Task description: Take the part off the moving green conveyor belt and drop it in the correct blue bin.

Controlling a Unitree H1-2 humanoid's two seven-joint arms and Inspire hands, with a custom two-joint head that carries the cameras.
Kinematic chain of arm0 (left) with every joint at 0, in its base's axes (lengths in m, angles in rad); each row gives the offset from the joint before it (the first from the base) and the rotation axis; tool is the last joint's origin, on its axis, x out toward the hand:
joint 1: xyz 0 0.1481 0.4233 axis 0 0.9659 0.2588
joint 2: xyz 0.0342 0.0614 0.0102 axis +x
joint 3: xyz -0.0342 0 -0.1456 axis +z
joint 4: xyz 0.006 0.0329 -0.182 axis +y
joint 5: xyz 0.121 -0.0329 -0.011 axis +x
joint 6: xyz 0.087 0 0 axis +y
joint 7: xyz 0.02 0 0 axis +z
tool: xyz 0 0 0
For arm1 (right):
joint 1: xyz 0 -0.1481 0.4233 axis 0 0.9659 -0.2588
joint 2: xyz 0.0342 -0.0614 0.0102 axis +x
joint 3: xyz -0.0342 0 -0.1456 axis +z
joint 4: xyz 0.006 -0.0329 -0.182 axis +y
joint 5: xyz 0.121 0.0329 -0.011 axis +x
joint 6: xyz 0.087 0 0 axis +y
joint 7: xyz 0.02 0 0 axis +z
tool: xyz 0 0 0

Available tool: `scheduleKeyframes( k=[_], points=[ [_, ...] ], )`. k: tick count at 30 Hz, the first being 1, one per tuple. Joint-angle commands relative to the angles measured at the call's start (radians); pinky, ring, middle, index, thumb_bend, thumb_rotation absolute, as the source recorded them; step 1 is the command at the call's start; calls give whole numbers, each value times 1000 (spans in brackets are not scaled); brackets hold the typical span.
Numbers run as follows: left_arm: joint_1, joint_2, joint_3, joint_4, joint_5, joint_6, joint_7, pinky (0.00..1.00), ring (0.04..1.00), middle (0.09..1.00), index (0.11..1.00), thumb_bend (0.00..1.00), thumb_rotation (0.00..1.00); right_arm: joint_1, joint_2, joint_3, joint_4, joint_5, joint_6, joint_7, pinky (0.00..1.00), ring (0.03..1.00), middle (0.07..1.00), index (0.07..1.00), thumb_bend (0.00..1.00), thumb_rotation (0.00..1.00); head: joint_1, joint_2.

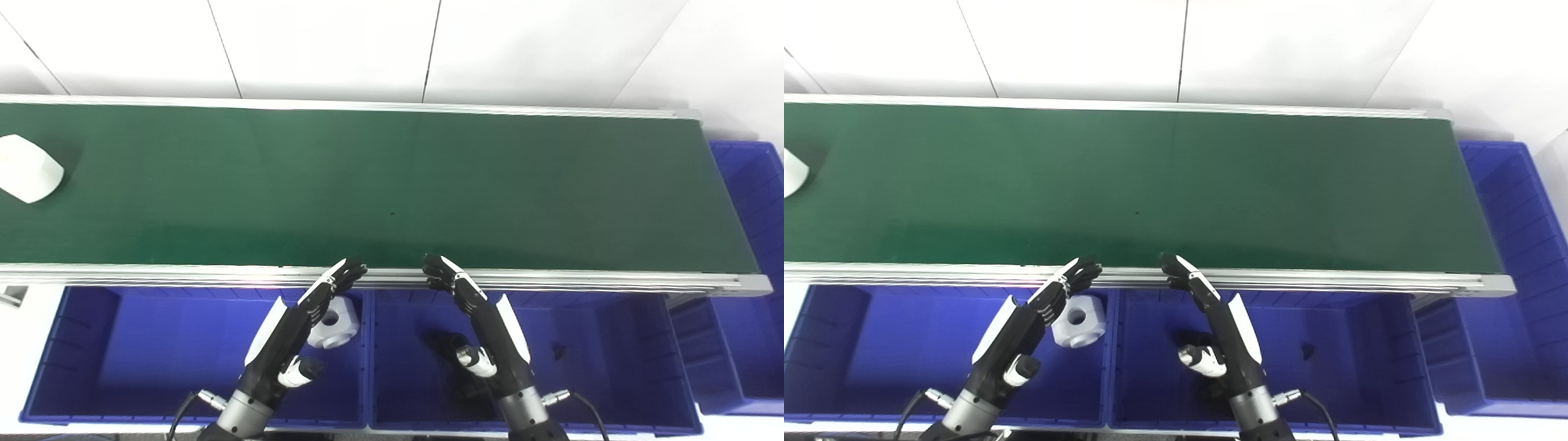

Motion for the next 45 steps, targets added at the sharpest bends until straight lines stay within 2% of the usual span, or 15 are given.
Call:
scheduleKeyframes(
  k=[1, 45],
  points=[
    [3, 2, 0, -30, -4, -17, -4, 915, 917, 906, 912, 930, 1000, -5, 6, -4, -19, 4, -20, 6, 805, 864, 891, 872, 1000, 1000, 2, 2],
    [-2, 5, 1, -42, -5, 9, -7, 925, 915, 903, 909, 952, 1000, -3, 29, -36, -20, 10, -20, 51, 798, 864, 890, 875, 1000, 991, 7, 17]
  ],
)
